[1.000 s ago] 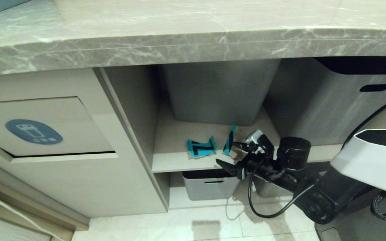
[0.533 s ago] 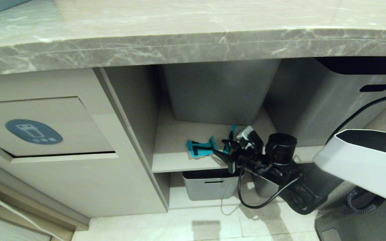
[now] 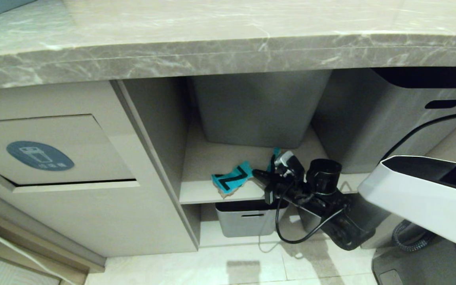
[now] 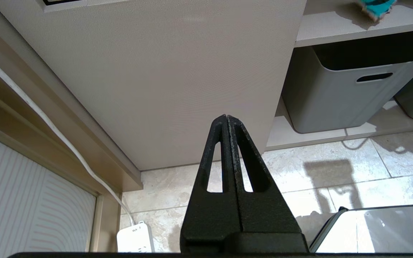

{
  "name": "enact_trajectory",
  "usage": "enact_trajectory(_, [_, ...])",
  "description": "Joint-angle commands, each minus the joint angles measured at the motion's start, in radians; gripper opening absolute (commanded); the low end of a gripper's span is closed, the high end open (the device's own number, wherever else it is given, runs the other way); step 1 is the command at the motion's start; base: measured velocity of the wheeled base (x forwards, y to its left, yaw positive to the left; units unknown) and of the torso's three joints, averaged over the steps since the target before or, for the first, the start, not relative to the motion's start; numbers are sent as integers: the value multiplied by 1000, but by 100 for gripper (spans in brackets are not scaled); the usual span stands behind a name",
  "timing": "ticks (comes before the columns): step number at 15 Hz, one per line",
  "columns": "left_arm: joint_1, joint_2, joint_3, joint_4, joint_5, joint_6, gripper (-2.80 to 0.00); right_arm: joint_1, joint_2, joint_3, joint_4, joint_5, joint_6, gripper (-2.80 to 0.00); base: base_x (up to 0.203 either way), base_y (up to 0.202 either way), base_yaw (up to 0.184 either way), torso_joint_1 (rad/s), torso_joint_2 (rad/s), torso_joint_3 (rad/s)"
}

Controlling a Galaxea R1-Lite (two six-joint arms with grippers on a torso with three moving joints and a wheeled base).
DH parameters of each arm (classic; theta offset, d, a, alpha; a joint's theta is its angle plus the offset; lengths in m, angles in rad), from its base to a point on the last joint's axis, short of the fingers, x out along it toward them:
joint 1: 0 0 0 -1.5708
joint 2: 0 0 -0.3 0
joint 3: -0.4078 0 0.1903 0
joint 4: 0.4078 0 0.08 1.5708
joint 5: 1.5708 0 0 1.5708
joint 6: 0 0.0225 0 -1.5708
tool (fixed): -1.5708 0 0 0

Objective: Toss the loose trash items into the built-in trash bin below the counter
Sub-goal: Pick up the garbage

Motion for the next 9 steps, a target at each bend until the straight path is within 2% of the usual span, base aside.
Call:
enact_trajectory(1, [0,0,0,1,0,0,-280,-1,5,-2,-8,2,2,-280,0,0,0,0,0,0])
enact_trajectory(9, [0,0,0,0,0,0,-280,-7,-85,49,-9,-3,16,-280,0,0,0,0,0,0])
